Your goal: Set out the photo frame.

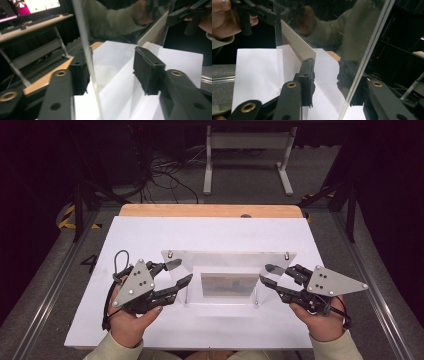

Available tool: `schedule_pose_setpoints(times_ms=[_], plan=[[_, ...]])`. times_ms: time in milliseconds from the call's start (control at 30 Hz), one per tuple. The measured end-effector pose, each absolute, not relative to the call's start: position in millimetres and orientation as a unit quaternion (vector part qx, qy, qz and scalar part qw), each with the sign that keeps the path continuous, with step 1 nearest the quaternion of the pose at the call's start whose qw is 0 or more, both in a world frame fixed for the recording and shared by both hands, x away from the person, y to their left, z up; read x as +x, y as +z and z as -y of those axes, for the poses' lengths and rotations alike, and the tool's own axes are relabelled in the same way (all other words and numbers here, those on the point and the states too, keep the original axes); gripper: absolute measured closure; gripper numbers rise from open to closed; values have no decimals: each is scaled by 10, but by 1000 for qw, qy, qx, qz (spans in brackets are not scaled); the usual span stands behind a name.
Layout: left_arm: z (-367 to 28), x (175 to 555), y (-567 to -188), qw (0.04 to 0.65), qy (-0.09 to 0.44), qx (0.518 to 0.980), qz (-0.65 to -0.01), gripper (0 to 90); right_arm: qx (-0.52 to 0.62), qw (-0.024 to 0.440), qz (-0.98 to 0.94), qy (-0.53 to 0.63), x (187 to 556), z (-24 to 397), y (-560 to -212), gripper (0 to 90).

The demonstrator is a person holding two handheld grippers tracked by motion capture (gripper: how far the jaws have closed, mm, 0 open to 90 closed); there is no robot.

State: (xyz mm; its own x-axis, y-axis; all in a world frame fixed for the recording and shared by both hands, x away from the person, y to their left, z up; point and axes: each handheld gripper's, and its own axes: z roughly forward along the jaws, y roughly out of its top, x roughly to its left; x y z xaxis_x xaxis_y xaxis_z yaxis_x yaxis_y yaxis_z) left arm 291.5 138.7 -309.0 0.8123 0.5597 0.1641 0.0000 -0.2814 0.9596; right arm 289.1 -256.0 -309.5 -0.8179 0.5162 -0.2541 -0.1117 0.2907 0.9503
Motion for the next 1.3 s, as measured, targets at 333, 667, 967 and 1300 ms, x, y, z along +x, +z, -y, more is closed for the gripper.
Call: schedule_pose_setpoints(times_ms=[333,667,967,1300], plan=[[-1480,3003,-3173,558,237,767,-209,432,140,278,-746,589,3035,2538,-3150,579],[-1583,3132,-3360,539,204,781,-241,376,145,278,-741,593,3140,2536,-3164,558],[-1751,3176,-3499,522,188,785,-274,334,154,283,-737,594,3260,2522,-3184,525],[-1849,3204,-3644,500,175,795,-297,325,169,288,-734,592,3393,2503,-3239,479]])
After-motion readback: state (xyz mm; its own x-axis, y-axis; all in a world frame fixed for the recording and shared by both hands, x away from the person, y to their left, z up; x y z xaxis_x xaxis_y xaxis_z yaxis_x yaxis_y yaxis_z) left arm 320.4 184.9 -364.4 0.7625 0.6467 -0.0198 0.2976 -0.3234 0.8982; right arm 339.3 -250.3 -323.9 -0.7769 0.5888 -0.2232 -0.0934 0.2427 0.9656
